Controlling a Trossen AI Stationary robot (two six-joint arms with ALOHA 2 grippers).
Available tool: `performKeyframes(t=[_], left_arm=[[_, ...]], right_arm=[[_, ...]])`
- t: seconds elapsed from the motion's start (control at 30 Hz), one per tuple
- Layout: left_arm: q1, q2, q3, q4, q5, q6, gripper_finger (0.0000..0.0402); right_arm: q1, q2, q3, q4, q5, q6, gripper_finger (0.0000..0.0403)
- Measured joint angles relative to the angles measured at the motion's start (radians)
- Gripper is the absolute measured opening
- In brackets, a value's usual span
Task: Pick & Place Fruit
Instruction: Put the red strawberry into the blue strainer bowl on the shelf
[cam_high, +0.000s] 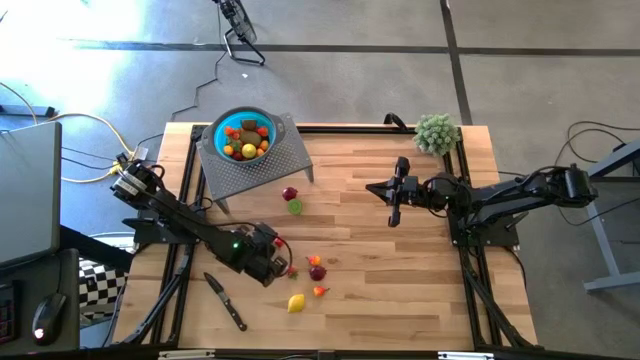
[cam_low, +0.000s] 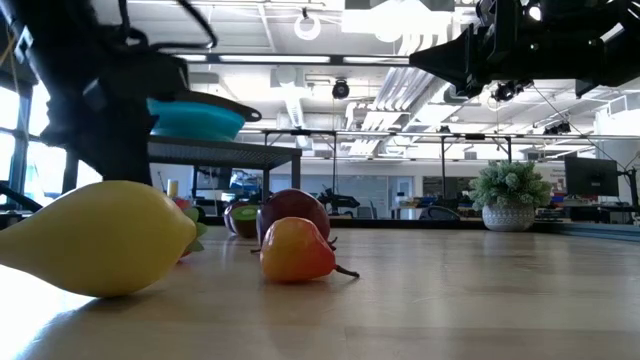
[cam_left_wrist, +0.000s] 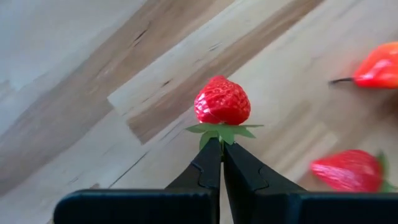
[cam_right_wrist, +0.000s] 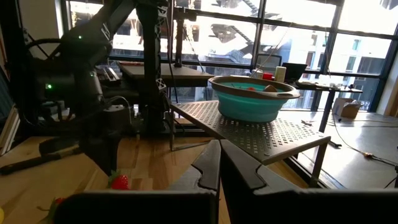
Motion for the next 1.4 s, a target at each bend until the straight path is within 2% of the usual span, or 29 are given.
performKeyframes(t=[0.2, 0.67, 0.93, 1.07, 1.23, 1.4], left_arm=[[0.0, 0.0, 0.109, -0.105, -0.021, 0.087, 0.0003], [0.0, -0.001, 0.444, -0.625, -0.093, 0.141, 0.0003], [0.0, -0.001, 0.614, -0.798, -0.205, 0.238, 0.0003], [0.0, -0.001, 0.683, -0.907, -0.272, 0.239, 0.0003], [0.011, -0.026, 0.713, -0.92, -0.332, 0.291, 0.0003], [0.076, -0.068, 0.709, -0.921, -0.346, 0.332, 0.0003]], right_arm=[[0.0, 0.0, 0.0, 0.0, 0.0, 0.0, 0.0002], [0.0, 0.0, 0.0, 0.0, 0.0, 0.0, 0.0003], [0.0, 0.0, 0.0, 0.0, 0.0, 0.0, 0.0003], [0.0, 0.0, 0.0, 0.0, 0.0, 0.0, 0.0003], [0.0, 0.0, 0.0, 0.0, 0.0, 0.0, 0.0003], [0.0, 0.0, 0.0, -0.003, 0.0, 0.0, 0.0003]])
